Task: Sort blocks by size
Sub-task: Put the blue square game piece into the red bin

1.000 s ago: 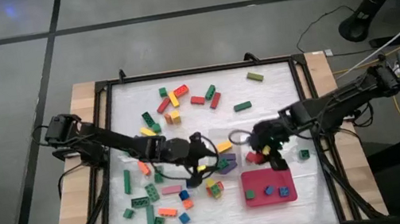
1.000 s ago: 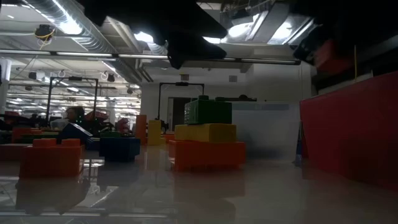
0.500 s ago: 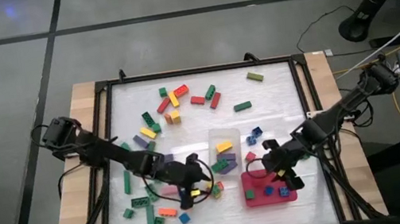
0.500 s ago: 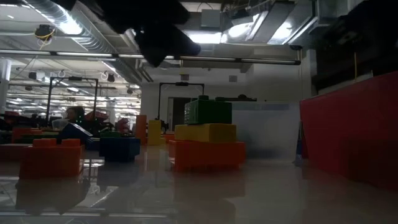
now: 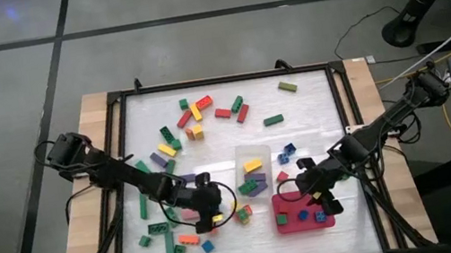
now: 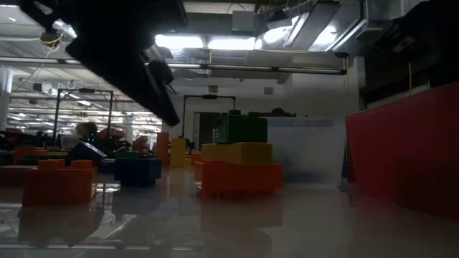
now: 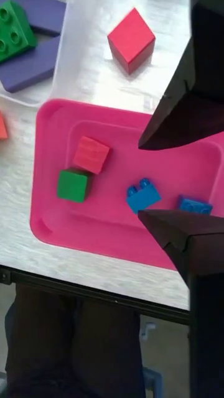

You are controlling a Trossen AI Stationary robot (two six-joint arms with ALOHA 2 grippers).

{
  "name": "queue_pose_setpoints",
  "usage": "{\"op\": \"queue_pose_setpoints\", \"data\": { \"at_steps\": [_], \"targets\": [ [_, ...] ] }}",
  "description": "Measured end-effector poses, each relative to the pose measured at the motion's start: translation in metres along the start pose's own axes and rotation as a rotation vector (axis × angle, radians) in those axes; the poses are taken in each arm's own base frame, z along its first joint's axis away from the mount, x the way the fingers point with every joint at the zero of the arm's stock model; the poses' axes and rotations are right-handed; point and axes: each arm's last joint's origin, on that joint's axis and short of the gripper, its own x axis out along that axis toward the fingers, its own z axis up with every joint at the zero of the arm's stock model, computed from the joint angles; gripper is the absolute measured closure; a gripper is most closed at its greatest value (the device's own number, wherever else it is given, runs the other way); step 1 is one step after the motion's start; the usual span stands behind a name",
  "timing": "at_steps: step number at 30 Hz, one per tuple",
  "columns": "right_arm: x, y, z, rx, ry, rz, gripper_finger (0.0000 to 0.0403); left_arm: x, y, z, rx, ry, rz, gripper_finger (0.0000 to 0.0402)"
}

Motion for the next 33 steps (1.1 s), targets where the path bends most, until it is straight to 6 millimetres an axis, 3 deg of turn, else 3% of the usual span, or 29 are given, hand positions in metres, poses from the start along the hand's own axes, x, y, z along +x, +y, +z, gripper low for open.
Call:
{"op": "queue_pose_setpoints", "data": {
  "at_steps": [23,33],
  "targets": [
    [0.0,0.001,-0.001,0.004,0.025,0.048,0.0237,0.004,0.013,-0.01,-0.059,0.06,0.056,0.0196],
    [0.0,0.001,-0.001,0.004,0.025,0.049,0.0237,0.02,0.021,-0.016,-0.09,0.14,0.004,0.0196]
  ]
}}
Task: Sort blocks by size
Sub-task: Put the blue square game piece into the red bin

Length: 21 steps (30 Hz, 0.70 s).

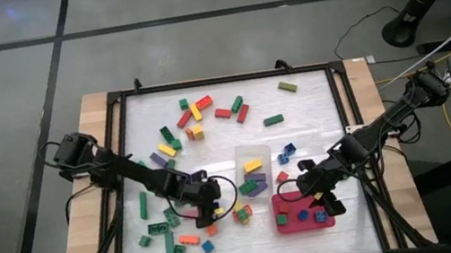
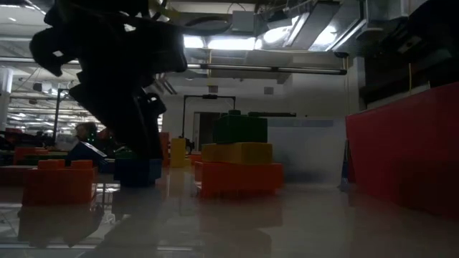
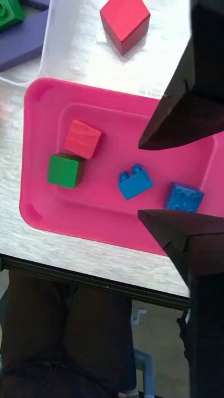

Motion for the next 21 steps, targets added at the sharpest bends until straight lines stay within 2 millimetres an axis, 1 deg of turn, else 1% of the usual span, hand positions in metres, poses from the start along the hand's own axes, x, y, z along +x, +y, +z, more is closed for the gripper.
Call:
{"op": "queue_pose_setpoints", "data": {
  "at_steps": [12,16,21],
  "targets": [
    [0.0,0.0,0.0,-0.001,0.0,0.0,0.0237,0.008,0.004,-0.002,0.002,0.025,0.011,0.02],
    [0.0,0.0,0.0,-0.001,-0.001,0.0,0.0237,0.01,0.008,-0.001,-0.006,0.028,0.005,0.0233],
    [0.0,0.0,0.0,-0.001,-0.003,-0.001,0.0237,0.01,0.01,0.0,-0.015,0.037,-0.011,0.0304]
  ]
}}
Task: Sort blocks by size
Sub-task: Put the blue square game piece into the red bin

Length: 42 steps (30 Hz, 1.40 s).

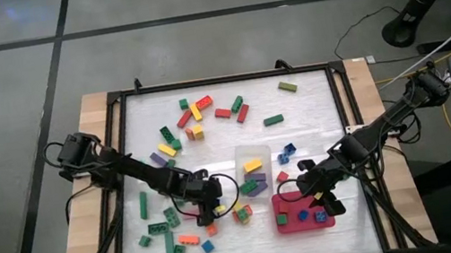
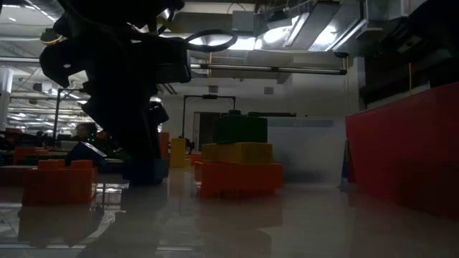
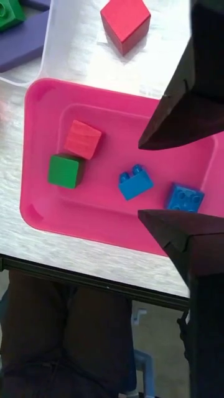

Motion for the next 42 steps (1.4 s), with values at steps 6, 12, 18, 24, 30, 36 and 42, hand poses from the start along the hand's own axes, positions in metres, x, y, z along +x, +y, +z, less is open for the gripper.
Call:
{"op": "queue_pose_setpoints", "data": {
  "at_steps": [6,12,18,24,30,36,42],
  "targets": [
    [0.0,0.0,0.0,0.0,0.001,-0.002,0.0237,-0.007,0.0,0.005,-0.041,-0.013,-0.012,0.0344],
    [-0.001,-0.001,-0.005,0.011,0.051,0.002,0.0237,-0.03,-0.01,0.029,-0.053,-0.1,-0.133,0.0344],
    [-0.012,-0.004,-0.017,0.165,0.22,-0.089,0.0237,-0.048,-0.023,0.063,0.005,-0.373,-0.244,0.0338],
    [-0.023,-0.015,-0.04,0.331,0.411,-0.341,0.0237,-0.038,-0.031,0.092,0.168,-0.788,-0.242,0.0335],
    [-0.036,-0.022,-0.056,0.417,0.529,-0.572,0.0237,-0.005,-0.033,0.107,0.242,-0.902,-0.201,0.0334],
    [-0.033,-0.024,-0.062,0.497,0.541,-0.618,0.0237,0.033,-0.039,0.133,0.317,-0.907,-0.147,0.0332],
    [-0.022,-0.023,-0.081,0.51,0.598,-0.659,0.0237,0.054,-0.043,0.142,0.407,-0.91,-0.102,0.0311]
  ]
}}
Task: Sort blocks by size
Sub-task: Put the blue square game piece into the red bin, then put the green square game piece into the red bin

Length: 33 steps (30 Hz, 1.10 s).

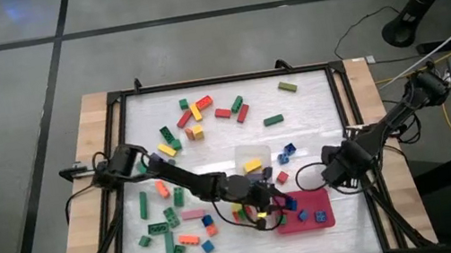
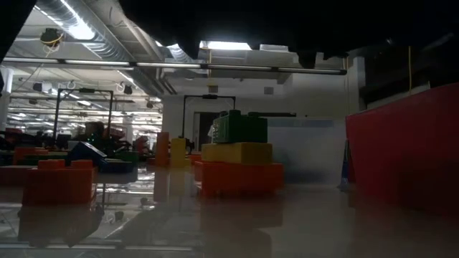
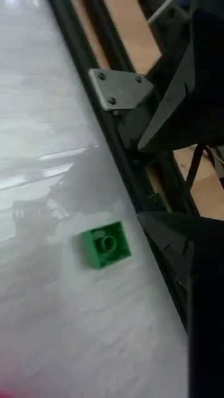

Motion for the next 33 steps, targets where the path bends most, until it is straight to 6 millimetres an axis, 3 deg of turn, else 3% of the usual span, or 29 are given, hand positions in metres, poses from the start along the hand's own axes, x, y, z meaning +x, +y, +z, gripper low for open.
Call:
{"op": "queue_pose_setpoints", "data": {
  "at_steps": [13,23,28,33],
  "targets": [
    [0.021,0.0,-0.004,0.064,0.076,0.0,0.023,0.001,0.004,-0.003,-0.007,0.033,0.047,0.0215],
    [0.023,0.001,-0.004,0.063,0.098,0.023,0.0169,0.001,0.004,-0.005,-0.007,0.047,0.045,0.0208],
    [0.022,0.005,-0.003,0.042,0.114,0.084,0.0169,0.001,0.004,-0.005,-0.007,0.047,0.045,0.0208],
    [0.021,0.02,0.008,-0.086,-0.02,0.236,0.0177,0.001,0.004,-0.005,-0.007,0.048,0.045,0.0208]
  ]
}}
